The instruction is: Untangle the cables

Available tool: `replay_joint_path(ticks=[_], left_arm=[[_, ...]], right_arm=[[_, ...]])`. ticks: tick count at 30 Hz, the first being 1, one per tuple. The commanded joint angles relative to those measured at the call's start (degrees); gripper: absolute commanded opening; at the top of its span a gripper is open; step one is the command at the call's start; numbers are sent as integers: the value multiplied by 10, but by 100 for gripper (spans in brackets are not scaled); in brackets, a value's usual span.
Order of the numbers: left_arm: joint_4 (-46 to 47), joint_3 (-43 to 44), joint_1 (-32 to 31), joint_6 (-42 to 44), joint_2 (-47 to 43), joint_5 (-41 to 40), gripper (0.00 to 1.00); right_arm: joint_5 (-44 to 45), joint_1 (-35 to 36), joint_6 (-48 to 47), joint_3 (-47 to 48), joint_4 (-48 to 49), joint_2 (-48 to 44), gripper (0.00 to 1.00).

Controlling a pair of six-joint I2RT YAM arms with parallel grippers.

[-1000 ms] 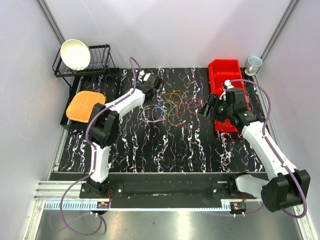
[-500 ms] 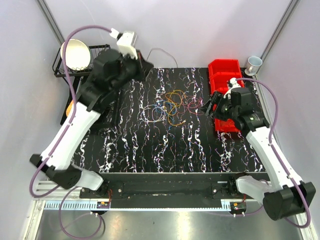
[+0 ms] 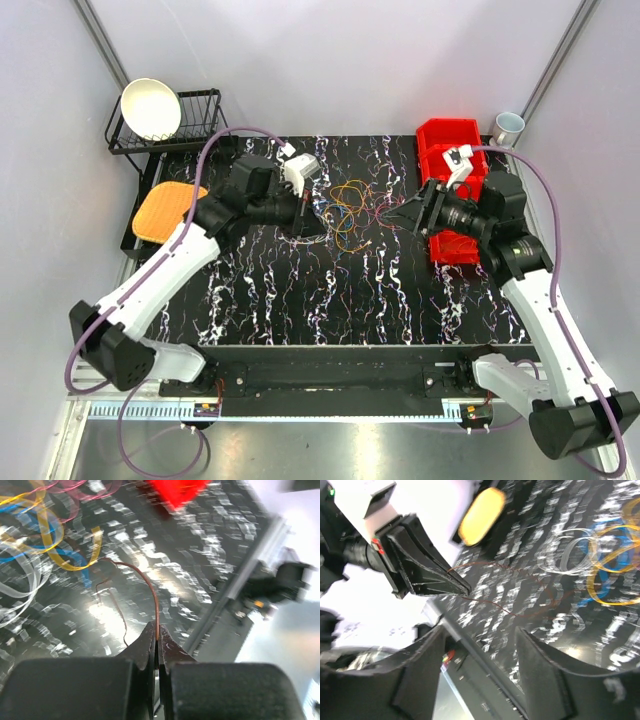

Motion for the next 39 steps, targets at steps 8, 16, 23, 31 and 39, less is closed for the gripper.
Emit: replay_joint_path(ticks=[8,16,23,31,39], left_arm=[[123,17,-2,-24,-36,236,0],[193,27,-9,-72,-16,288,0],[211,31,-19,-90,10,302,0],[250,32,-28,-112,25,310,0],[256,32,-33,-118,30,311,0]], right_arm=[[-156,16,37,19,110,28,59],[-145,36,7,36,84,36,59],[-122,48,-21,35,71,53,60],[-105,64,-33,35,62,59,56],[-72,67,-54,33,42,51,54]])
